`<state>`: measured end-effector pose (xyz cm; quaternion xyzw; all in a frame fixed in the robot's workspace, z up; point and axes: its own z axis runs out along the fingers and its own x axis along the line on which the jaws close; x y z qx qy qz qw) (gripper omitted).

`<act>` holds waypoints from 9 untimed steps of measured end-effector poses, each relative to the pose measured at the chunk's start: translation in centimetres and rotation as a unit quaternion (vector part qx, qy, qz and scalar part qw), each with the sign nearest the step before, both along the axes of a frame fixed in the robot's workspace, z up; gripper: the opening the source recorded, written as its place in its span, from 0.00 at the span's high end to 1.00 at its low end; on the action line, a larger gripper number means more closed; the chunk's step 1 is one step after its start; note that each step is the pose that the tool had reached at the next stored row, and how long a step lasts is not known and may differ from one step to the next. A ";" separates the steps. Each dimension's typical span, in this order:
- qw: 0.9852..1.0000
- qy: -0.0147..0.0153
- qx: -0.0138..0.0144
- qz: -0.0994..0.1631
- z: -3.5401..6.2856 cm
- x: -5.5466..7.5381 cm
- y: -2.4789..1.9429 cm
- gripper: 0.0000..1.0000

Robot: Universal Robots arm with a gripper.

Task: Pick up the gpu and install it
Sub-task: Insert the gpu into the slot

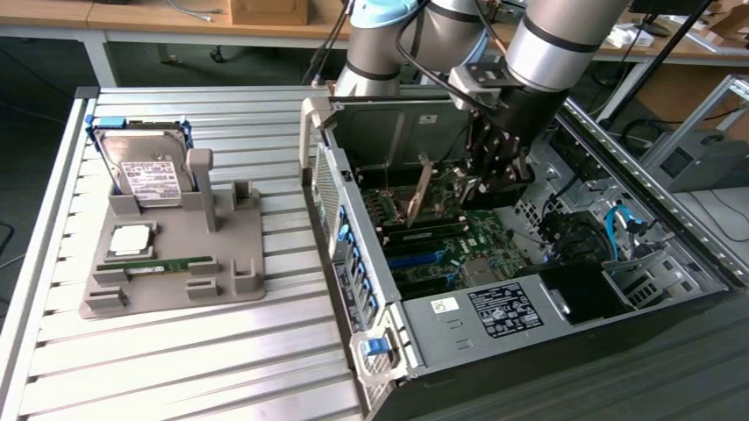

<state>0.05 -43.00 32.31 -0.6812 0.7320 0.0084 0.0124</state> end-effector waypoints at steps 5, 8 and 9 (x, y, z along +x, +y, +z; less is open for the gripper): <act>1.000 0.000 0.000 0.000 -0.14 0.0 -0.06 0.70; 1.000 0.000 0.000 0.000 -0.25 -0.1 -0.12 0.70; 1.000 0.000 0.000 0.000 -0.29 -0.1 -0.14 0.70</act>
